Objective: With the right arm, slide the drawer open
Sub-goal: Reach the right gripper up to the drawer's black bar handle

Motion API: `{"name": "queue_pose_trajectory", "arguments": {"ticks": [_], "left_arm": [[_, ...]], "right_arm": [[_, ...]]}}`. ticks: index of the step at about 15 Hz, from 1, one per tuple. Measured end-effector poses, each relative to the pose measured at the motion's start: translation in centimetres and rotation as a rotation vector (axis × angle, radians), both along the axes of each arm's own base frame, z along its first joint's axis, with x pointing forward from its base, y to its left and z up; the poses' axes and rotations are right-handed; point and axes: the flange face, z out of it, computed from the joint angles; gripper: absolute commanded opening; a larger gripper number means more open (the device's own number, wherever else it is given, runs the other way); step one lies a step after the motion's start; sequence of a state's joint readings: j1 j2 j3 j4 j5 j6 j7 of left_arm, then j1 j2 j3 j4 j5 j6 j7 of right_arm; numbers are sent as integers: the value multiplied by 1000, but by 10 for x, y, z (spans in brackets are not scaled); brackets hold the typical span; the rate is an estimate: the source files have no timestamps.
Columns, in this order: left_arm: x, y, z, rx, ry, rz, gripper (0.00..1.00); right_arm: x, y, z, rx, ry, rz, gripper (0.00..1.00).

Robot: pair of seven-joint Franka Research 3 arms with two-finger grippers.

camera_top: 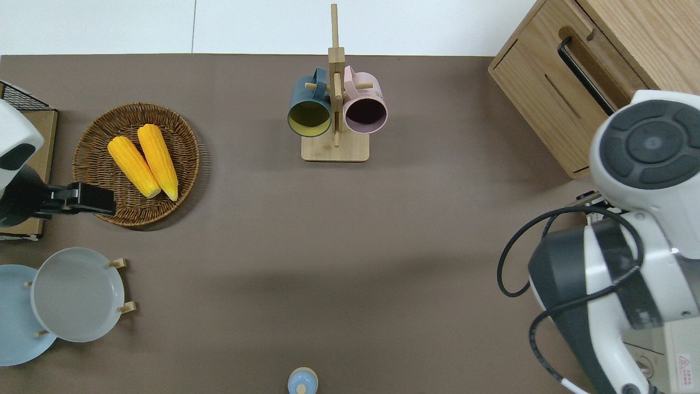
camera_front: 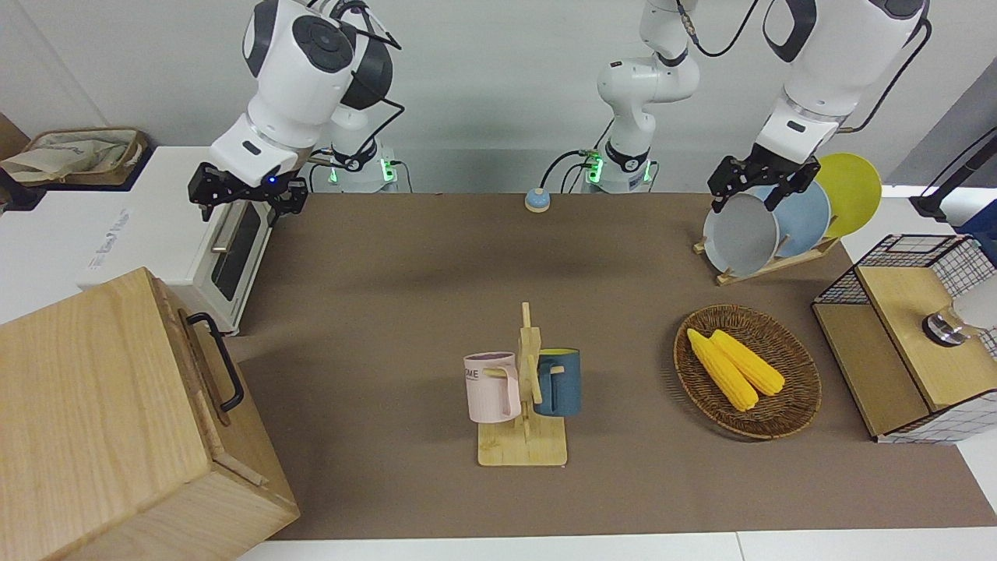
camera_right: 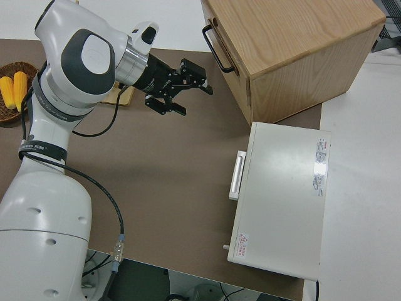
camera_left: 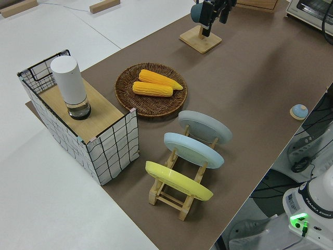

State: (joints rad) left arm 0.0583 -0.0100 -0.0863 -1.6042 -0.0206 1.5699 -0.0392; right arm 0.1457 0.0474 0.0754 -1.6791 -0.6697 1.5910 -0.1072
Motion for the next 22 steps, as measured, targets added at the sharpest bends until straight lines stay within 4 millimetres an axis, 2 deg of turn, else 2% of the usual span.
{"name": "queue_pose_trajectory", "arguments": {"ticks": [7, 15, 22], "left_arm": [[0, 0, 0, 0, 0, 0, 995], [0, 0, 0, 0, 0, 0, 998], [0, 0, 0, 0, 0, 0, 995]], "right_arm": [[13, 19, -44, -223, -14, 89, 987], [36, 22, -70, -379, -80, 152, 990], [53, 35, -105, -444, -172, 169, 987]]}}
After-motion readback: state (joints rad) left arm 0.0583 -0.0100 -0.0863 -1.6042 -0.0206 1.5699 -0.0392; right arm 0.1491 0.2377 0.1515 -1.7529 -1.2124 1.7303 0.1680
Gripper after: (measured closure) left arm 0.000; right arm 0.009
